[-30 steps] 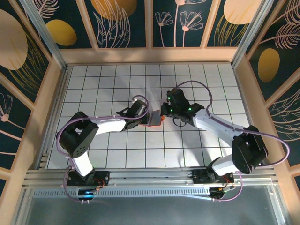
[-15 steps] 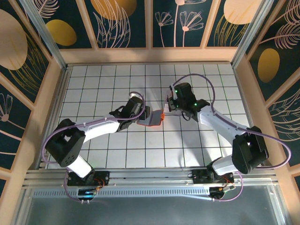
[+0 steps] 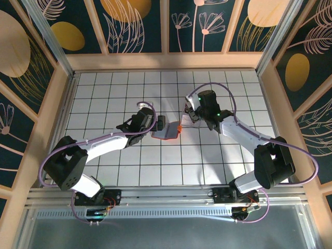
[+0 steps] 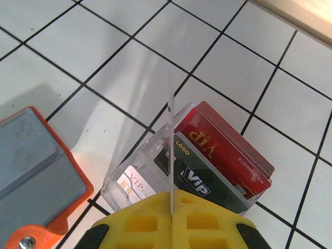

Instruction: Take the credit cards out of the card holder

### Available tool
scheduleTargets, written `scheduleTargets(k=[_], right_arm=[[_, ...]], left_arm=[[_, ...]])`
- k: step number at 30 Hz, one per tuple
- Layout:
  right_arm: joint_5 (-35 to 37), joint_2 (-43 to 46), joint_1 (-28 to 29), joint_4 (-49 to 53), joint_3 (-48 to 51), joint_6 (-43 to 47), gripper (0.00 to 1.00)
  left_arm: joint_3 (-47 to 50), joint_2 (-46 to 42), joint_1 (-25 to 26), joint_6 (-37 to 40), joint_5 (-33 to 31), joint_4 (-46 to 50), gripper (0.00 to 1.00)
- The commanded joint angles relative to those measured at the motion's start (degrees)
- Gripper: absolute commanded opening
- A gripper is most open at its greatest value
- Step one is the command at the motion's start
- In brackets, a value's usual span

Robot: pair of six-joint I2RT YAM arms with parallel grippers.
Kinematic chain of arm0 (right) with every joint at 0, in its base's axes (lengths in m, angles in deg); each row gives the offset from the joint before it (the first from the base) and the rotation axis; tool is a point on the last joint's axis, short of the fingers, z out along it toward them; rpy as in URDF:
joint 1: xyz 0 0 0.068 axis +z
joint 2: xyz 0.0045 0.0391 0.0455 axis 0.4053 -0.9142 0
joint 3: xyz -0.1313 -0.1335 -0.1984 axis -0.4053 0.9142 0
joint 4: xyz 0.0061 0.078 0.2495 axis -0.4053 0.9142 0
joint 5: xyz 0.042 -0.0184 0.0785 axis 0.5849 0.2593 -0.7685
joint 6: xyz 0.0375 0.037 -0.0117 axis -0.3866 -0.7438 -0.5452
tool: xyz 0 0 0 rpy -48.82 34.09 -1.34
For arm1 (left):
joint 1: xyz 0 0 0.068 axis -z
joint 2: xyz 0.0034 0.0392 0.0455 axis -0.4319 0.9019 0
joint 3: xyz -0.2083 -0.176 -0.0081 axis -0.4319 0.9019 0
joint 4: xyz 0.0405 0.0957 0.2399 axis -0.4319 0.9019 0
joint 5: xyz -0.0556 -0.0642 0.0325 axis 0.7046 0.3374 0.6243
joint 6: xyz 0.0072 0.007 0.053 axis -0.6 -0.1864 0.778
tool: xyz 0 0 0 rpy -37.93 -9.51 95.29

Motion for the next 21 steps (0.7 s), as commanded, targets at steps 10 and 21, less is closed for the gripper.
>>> scheduleTargets(k=[10, 21], right_arm=[[-3.4, -2.2, -0.9, 0.6, 1.6, 4.9, 0.00], [-3.0, -5.6, -1.0, 2.9, 0.5, 5.3, 0.00]], left_arm=[[-0.2, 1.6, -0.5, -1.9, 1.0, -1.7, 0.99], [-0.6, 2.3, -0.6, -2.1, 1.2, -1.1, 0.99]])
